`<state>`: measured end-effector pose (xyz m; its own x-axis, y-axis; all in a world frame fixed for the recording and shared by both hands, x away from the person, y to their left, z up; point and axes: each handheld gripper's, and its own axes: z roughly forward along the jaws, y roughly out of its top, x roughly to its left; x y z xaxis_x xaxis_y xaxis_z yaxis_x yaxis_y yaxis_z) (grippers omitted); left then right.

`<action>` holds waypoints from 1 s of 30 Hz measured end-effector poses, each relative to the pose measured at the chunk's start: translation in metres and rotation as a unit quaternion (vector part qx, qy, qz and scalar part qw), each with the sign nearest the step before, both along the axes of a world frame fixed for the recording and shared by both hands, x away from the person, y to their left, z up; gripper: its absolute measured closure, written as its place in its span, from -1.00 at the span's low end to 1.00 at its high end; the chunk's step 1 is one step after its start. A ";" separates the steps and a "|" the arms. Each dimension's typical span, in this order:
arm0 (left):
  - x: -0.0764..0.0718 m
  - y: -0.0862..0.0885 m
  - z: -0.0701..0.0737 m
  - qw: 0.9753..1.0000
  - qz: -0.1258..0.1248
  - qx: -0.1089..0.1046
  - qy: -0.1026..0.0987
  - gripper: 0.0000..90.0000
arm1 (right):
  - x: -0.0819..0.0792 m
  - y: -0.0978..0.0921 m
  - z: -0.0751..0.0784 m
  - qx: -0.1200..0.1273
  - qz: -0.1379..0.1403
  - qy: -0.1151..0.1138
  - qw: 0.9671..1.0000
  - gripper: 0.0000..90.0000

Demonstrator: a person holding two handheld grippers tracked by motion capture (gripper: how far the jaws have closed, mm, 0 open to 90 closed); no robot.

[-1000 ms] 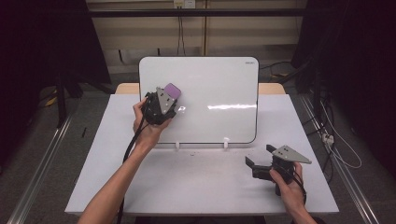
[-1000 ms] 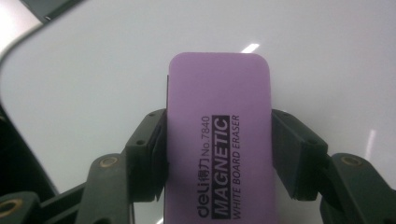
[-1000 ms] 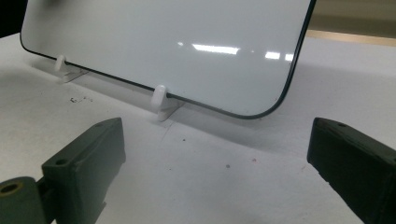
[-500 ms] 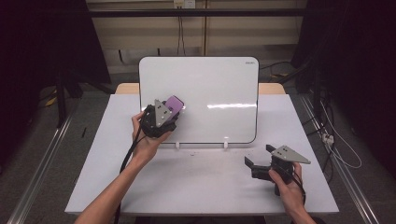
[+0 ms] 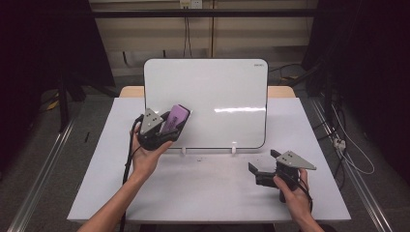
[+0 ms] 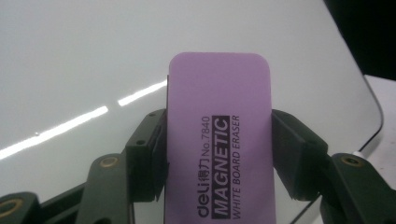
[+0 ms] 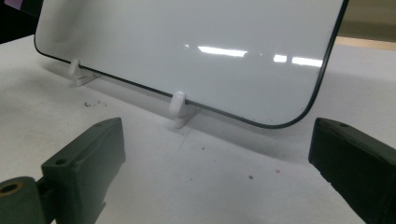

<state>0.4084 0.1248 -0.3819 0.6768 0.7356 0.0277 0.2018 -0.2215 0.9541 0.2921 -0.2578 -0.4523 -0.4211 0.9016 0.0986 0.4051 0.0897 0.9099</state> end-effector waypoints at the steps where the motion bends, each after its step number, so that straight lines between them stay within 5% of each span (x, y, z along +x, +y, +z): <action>1: -0.001 0.001 -0.001 1.000 -0.002 -0.008 0.004 -0.08 | 0.001 0.001 0.000 0.001 0.001 -0.001 1.000 -0.92; 17: -0.024 -0.001 -0.013 0.997 -0.020 -0.068 0.004 -0.08 | 0.007 0.029 -0.002 0.007 0.025 -0.009 1.000 -0.91; 30: -0.029 -0.013 -0.015 0.992 -0.032 -0.121 0.020 -0.08 | 0.013 0.057 0.003 0.024 0.052 -0.039 0.998 -0.92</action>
